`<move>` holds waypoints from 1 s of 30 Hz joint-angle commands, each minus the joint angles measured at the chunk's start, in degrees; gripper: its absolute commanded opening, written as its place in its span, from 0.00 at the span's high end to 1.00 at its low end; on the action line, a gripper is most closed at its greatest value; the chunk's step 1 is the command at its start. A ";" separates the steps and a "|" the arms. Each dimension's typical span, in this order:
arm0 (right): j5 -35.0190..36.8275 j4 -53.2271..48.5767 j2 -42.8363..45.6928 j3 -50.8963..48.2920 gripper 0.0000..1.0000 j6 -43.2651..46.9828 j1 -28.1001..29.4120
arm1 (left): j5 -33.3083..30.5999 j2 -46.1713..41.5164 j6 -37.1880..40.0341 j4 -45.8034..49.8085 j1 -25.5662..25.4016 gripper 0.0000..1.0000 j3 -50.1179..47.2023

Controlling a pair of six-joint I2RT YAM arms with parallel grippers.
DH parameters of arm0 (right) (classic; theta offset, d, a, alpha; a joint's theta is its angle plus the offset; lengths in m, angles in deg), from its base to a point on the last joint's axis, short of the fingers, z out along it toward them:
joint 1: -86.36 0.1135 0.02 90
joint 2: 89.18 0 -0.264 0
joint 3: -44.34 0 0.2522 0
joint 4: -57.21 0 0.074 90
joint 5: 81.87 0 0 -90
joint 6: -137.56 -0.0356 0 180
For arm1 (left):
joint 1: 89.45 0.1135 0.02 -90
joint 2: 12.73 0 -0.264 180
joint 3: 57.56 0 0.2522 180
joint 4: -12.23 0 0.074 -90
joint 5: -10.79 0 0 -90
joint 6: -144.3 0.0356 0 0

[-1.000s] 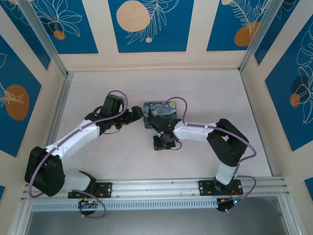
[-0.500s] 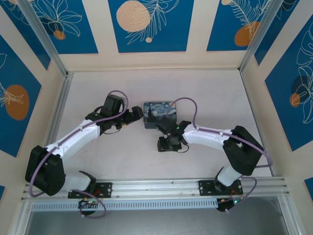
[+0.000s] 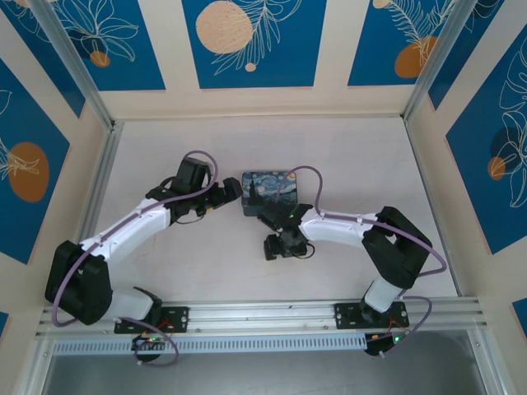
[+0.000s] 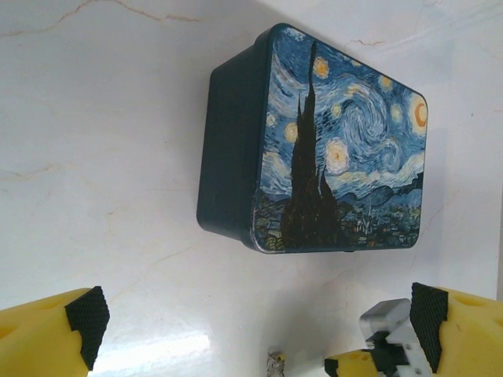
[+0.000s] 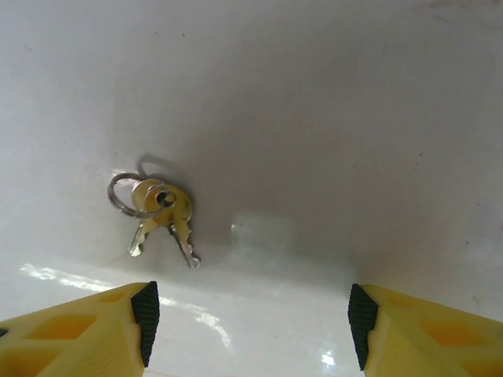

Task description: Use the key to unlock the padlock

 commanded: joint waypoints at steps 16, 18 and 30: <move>3.03 -2.29 -9.70 9.96 0.37 1.81 0.08 | 1.49 0.75 0.33 0.04 -0.44 0.00 1.68; 2.48 -1.89 -9.87 10.40 0.38 1.63 -0.49 | 1.61 0.87 0.26 0.00 -0.47 0.00 1.59; -0.33 -0.12 -10.60 12.19 0.44 1.10 -2.17 | 1.54 1.06 -0.07 -0.38 -0.46 0.00 1.33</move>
